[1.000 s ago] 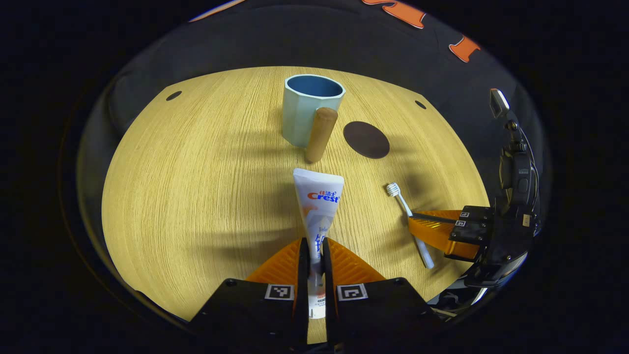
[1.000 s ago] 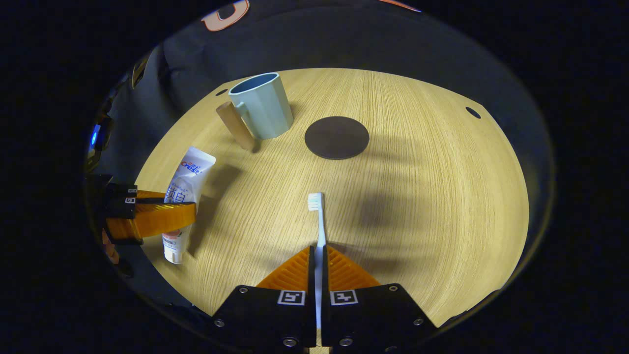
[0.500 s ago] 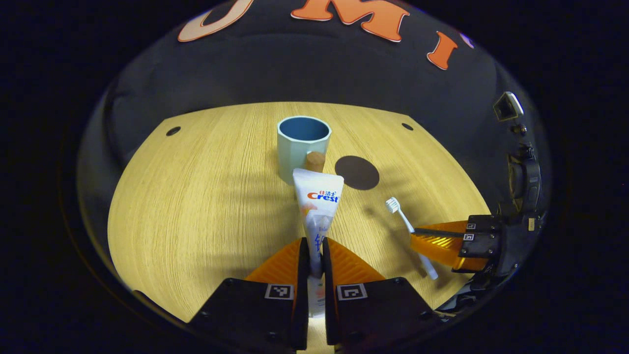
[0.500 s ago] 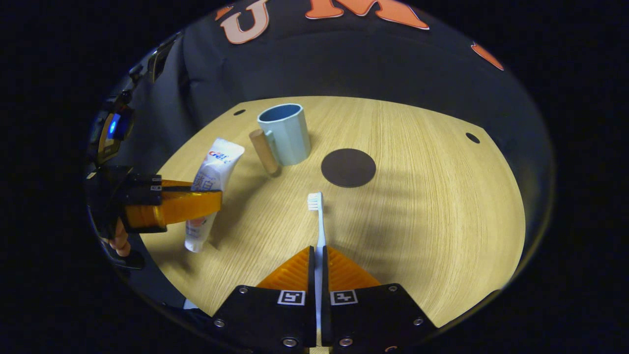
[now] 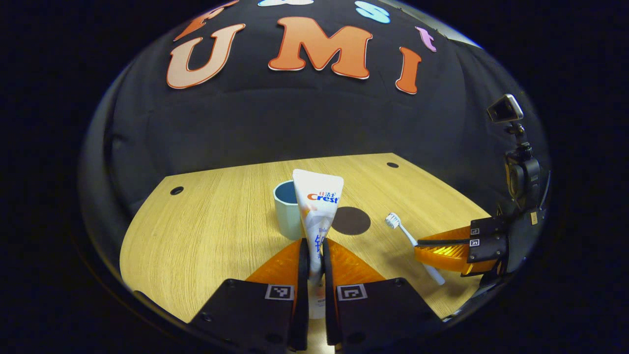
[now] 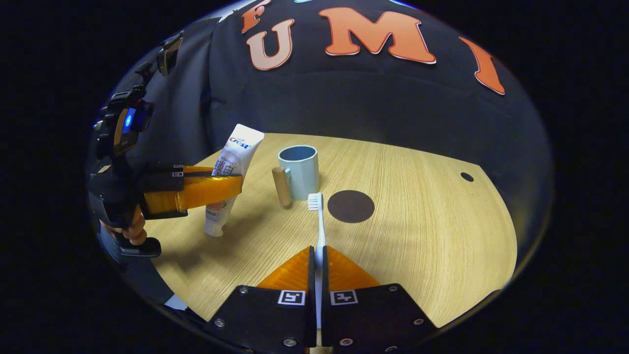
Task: Put the toothbrush and toothpaste on the desktop into the cup, then pick up the cup and place it on the coaster on the desktop.
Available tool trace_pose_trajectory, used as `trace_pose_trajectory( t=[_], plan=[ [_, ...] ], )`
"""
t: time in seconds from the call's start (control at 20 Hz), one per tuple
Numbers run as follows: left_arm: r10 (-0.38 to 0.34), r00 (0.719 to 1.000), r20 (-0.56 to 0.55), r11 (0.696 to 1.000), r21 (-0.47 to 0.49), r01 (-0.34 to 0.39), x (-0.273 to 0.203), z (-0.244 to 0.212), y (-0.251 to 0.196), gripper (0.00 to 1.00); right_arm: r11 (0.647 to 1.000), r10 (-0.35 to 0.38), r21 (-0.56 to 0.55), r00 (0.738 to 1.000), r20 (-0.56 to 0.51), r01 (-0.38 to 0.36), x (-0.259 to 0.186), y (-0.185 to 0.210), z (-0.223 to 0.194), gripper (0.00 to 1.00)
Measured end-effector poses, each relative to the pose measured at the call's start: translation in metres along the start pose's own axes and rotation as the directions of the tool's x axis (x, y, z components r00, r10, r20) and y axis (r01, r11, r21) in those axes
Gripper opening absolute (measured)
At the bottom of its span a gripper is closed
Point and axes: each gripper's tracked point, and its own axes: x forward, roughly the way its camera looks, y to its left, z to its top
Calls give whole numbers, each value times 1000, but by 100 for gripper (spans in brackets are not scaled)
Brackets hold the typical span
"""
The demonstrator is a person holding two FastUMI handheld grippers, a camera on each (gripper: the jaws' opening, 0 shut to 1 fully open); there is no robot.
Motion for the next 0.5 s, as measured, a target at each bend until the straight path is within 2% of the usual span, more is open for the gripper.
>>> trace_pose_trajectory(
  t=[0.15,0.35,0.5],
  plan=[
    [-1,996,90,1000,4,0,6,18,1,18,1000,-15,-2,997,70,16,-8,-2,11,4],
    [3,988,154,1000,-5,-2,12,30,5,18,999,-21,-27,995,98,23,-10,-3,14,4],
    [13,972,235,1000,-3,-13,16,47,12,18,1000,-10,-3,991,132,10,-11,-5,19,4]
  ],
)
